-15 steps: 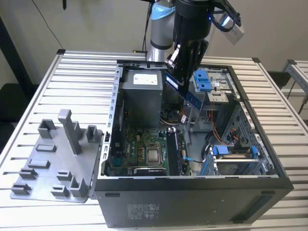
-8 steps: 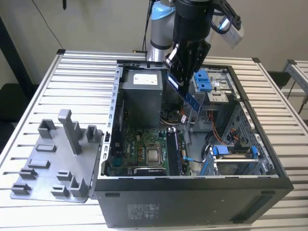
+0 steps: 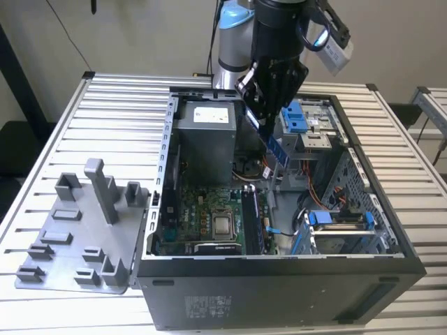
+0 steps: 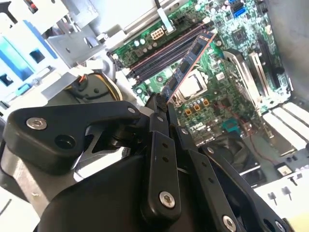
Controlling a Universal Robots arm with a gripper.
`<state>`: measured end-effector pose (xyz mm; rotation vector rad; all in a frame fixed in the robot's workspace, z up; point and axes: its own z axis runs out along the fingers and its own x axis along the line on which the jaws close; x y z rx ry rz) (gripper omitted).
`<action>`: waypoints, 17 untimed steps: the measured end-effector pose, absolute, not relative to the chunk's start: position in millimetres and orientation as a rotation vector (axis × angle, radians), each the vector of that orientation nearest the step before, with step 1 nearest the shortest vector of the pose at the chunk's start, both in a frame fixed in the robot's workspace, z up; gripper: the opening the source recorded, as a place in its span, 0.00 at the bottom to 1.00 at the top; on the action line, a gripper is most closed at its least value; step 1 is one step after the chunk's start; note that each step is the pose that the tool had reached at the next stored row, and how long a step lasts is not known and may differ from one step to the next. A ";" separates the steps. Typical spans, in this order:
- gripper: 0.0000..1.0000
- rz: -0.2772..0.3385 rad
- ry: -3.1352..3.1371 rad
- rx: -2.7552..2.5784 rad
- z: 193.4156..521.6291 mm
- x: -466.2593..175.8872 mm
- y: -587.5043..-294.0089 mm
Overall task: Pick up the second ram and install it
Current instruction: 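Insert the second ram into the second slot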
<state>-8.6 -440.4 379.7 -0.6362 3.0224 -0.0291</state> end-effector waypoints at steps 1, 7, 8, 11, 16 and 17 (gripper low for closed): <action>0.14 -0.030 3.027 -0.616 379.6 -8.6 -440.5; 0.14 -0.031 3.039 -0.559 379.0 -6.8 -441.0; 0.14 -0.031 3.040 -0.557 378.9 -6.0 -441.2; 0.14 -0.031 3.043 -0.547 378.7 -4.3 -442.1; 0.14 -0.031 3.048 -0.528 378.2 -1.8 -443.7; 0.14 -0.031 3.050 -0.522 378.1 -1.5 -444.0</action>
